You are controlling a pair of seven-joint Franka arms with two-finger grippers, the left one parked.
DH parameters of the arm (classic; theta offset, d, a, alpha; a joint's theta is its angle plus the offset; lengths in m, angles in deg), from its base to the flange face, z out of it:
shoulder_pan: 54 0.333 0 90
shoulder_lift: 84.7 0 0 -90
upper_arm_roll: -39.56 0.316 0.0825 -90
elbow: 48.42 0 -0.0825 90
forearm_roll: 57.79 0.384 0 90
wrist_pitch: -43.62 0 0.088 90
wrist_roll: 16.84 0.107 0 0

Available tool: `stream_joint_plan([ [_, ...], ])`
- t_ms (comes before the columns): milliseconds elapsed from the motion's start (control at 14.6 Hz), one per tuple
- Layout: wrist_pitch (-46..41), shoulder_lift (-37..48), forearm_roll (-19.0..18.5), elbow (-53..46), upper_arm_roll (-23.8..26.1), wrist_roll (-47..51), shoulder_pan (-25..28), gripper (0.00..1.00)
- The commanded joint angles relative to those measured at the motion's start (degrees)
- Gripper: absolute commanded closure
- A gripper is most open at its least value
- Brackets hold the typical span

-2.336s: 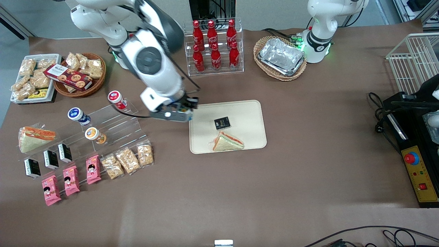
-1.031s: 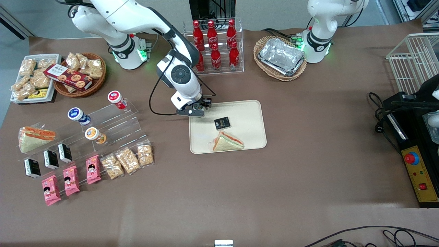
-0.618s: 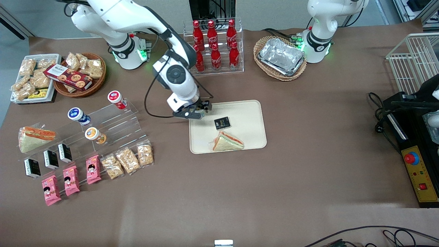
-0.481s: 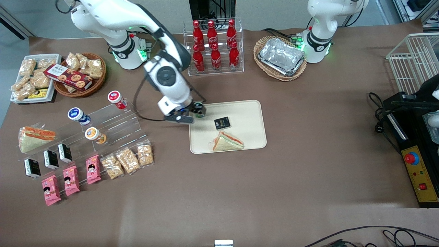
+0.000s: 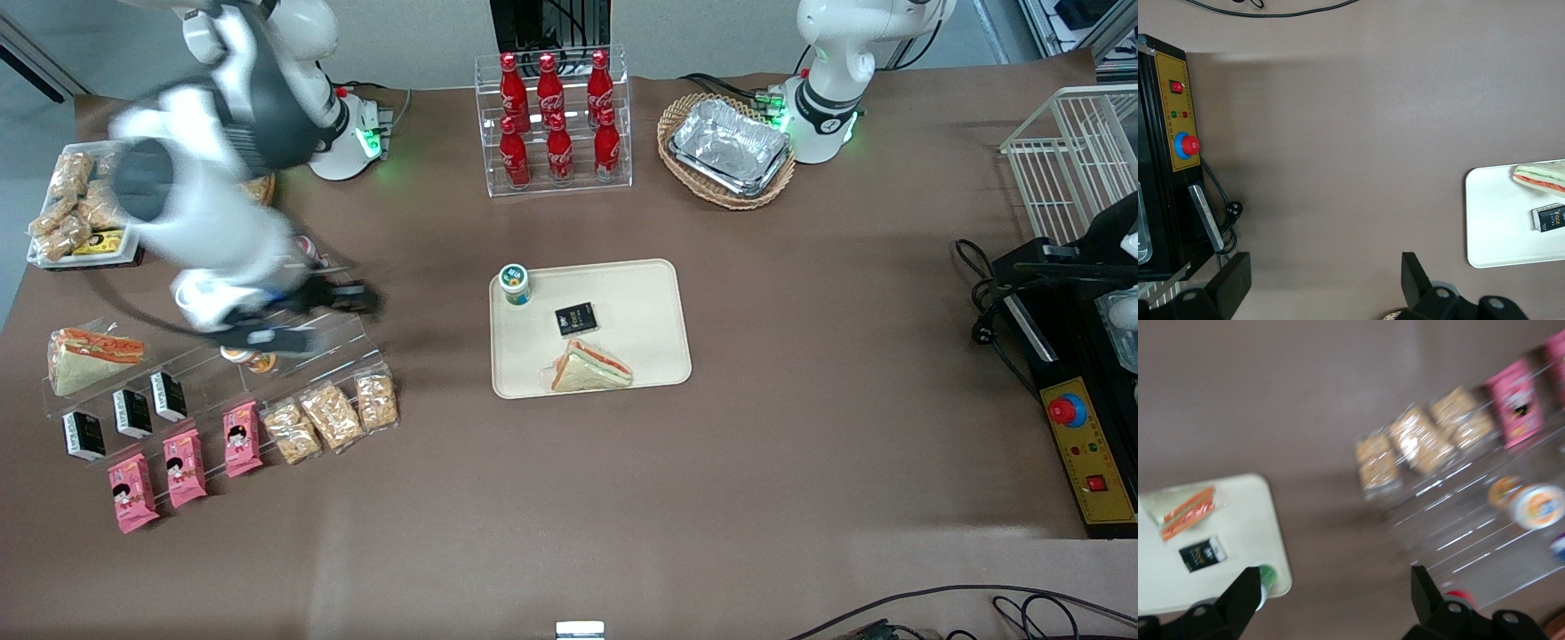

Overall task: Place green gum on tray
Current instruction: 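Open the right gripper and withdraw it back toward the rack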

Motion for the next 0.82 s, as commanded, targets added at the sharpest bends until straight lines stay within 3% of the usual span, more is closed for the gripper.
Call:
stream_joint_plan([
  [0, -3.42, -0.74, -0.52, -4.54, 0.36, -11.76, -9.03, 0.00],
  [344, -7.71, 4.88, -0.78, -4.63, -14.13, -18.74, -5.18, 0.00],
  [756, -10.27, 7.43, -1.84, -4.54, -17.83, -22.44, -5.44, 0.00],
])
